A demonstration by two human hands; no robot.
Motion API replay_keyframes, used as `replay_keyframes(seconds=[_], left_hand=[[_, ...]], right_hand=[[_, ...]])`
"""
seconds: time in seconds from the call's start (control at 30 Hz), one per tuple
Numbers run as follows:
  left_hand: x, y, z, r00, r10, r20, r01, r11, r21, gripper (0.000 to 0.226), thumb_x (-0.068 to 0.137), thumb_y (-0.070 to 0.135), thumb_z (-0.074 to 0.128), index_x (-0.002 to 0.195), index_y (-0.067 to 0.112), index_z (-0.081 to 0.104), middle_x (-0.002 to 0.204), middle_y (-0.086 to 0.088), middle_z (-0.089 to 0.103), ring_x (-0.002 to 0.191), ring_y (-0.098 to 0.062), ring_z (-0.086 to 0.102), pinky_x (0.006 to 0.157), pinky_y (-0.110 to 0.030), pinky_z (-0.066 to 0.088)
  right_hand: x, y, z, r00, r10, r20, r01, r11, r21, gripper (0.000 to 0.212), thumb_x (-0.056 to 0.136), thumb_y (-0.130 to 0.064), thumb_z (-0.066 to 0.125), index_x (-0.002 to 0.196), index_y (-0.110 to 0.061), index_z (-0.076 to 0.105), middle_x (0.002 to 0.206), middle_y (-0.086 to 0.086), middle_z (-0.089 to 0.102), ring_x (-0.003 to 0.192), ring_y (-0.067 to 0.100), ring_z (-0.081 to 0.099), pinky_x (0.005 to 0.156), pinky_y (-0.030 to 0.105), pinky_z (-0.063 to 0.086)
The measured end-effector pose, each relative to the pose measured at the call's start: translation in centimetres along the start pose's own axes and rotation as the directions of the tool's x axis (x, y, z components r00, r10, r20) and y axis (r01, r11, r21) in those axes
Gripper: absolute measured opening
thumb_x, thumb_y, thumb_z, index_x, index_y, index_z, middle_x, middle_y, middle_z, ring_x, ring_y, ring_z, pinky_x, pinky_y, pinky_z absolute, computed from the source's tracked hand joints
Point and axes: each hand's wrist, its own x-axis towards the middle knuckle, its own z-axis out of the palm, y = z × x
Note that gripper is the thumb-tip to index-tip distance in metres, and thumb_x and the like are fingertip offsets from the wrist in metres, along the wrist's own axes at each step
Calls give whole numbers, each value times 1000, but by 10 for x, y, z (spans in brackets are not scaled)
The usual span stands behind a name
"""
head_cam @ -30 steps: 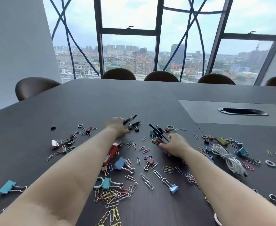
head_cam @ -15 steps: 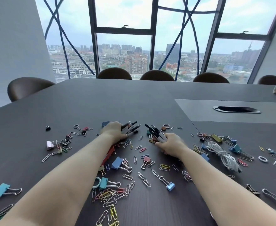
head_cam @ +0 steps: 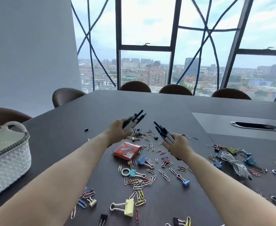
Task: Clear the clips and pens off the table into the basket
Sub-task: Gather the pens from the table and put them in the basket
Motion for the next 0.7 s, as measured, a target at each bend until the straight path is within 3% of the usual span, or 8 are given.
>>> replay_keyframes(seconds=[0.13, 0.23, 0.37, 0.43, 0.5, 0.6, 0.7], left_hand=[[-58, -9, -43, 994, -81, -78, 79, 996, -30, 14, 87, 25, 58, 99, 19, 53, 67, -1, 57, 58, -17, 54, 56, -29, 47], [-107, -20, -83, 982, -115, -149, 137, 979, 150, 29, 85, 33, 57, 106, 13, 58, 76, -8, 62, 69, -27, 58, 69, -34, 47], [-162, -36, -149, 931, -56, -361, 209, 892, 400, 38, 90, 31, 52, 123, 14, 51, 106, -14, 66, 101, -34, 60, 78, -34, 43], [-181, -45, -184, 897, -33, -441, 260, 846, 465, 34, 90, 30, 50, 120, 14, 50, 102, -13, 66, 98, -34, 60, 71, -32, 40], [-193, -57, -213, 866, -41, -499, 327, 801, 502, 26, 90, 29, 49, 111, 12, 51, 89, -12, 64, 88, -34, 61, 64, -32, 38], [-202, -84, -235, 843, -161, -513, 455, 721, 522, 28, 89, 29, 49, 108, 9, 52, 89, -13, 64, 82, -33, 61, 67, -36, 49], [-208, -110, -234, 834, -317, -452, 537, 657, 529, 36, 87, 34, 51, 115, 11, 53, 105, -12, 64, 96, -32, 61, 75, -35, 48]], right_hand=[[-30, -61, 24, 989, -119, 86, 114, 991, 64, 11, 85, -29, 60, 81, -18, 57, 65, -3, 58, 61, 18, 57, 59, 28, 48], [-53, -104, 49, 971, -195, 136, 182, 978, 102, 11, 84, -28, 61, 81, -19, 58, 68, -3, 58, 61, 15, 55, 62, 28, 46], [-77, -163, 85, 947, -276, 165, 244, 951, 189, 12, 81, -29, 61, 73, -22, 56, 59, -4, 55, 58, 19, 52, 57, 26, 43], [-86, -193, 100, 939, -295, 177, 249, 938, 241, 18, 81, -28, 60, 82, -10, 59, 57, 1, 54, 50, 17, 50, 46, 21, 40], [-92, -219, 114, 931, -317, 179, 260, 923, 285, 20, 81, -25, 59, 86, -5, 59, 59, 4, 56, 49, 19, 50, 46, 23, 40], [-97, -244, 133, 936, -331, 123, 288, 917, 276, 13, 78, -27, 57, 75, -15, 56, 59, 3, 57, 53, 25, 52, 52, 30, 42], [-98, -257, 143, 938, -336, 80, 306, 916, 259, 16, 77, -30, 56, 68, -19, 50, 57, 1, 55, 55, 26, 52, 54, 30, 41]])
